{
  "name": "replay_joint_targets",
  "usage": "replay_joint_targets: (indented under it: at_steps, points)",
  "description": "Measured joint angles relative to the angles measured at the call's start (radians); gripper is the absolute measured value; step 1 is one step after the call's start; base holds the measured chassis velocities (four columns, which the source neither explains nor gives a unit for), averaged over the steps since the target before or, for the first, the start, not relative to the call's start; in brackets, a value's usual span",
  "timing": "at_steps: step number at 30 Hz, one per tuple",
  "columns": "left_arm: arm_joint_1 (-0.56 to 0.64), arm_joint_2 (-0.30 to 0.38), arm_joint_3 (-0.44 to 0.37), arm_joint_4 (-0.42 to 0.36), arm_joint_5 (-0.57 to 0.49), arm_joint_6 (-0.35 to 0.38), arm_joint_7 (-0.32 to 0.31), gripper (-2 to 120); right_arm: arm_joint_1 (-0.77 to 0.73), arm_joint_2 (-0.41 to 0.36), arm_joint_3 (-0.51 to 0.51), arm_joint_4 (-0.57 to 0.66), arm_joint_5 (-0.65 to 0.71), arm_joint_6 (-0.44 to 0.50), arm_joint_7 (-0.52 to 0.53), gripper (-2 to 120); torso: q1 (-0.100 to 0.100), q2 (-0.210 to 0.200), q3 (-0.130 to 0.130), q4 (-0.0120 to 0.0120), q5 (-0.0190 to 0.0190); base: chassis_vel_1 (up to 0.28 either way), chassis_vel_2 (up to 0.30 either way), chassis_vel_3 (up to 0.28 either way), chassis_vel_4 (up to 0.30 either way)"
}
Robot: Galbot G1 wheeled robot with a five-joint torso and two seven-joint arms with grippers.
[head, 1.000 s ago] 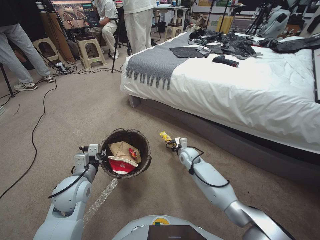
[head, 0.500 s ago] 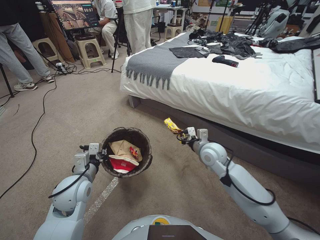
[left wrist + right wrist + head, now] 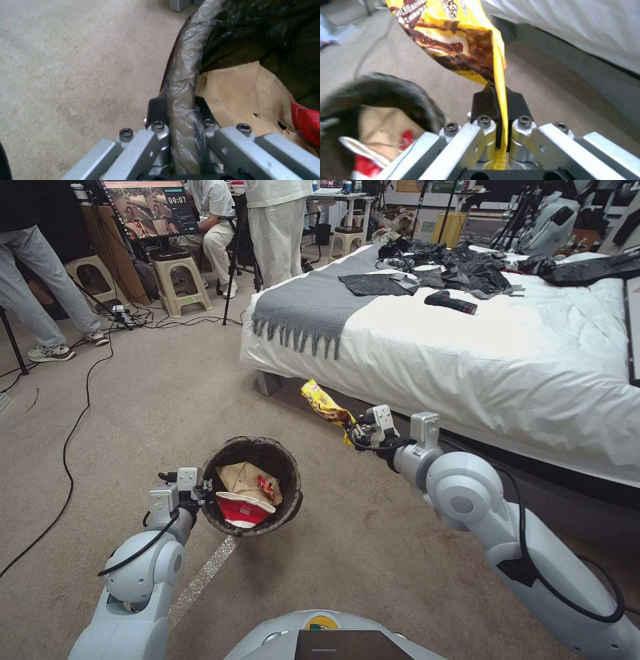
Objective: Pick up the trash bin, then pick up the garbage from the floor and place it into the trash bin.
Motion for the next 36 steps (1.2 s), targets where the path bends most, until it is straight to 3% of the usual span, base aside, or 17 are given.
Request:
replay_joint_targets:
  at_steps: [14,22,36]
  points:
    - [-0.006,-0.007,0.009,0.016,0.014,0.000,0.001,3,0.239,0.010,-0.124,0.049,0.156,0.001,0.022,0,0.000,0.000,0.000,-0.0001,-0.0001,0.000,0.000,0.000,0.000]
    - [-0.011,-0.011,0.011,0.021,0.016,0.000,0.001,3,0.395,0.081,-0.341,-0.053,0.210,0.002,0.060,0,0.000,0.000,0.000,0.0002,-0.0003,0.000,0.000,0.000,0.000]
    - [-0.014,-0.002,-0.001,0.026,0.008,0.000,0.002,3,0.355,0.177,-0.489,-0.162,0.210,0.003,0.120,0,0.000,0.000,0.000,-0.0002,-0.0003,0.000,0.000,0.000,0.000]
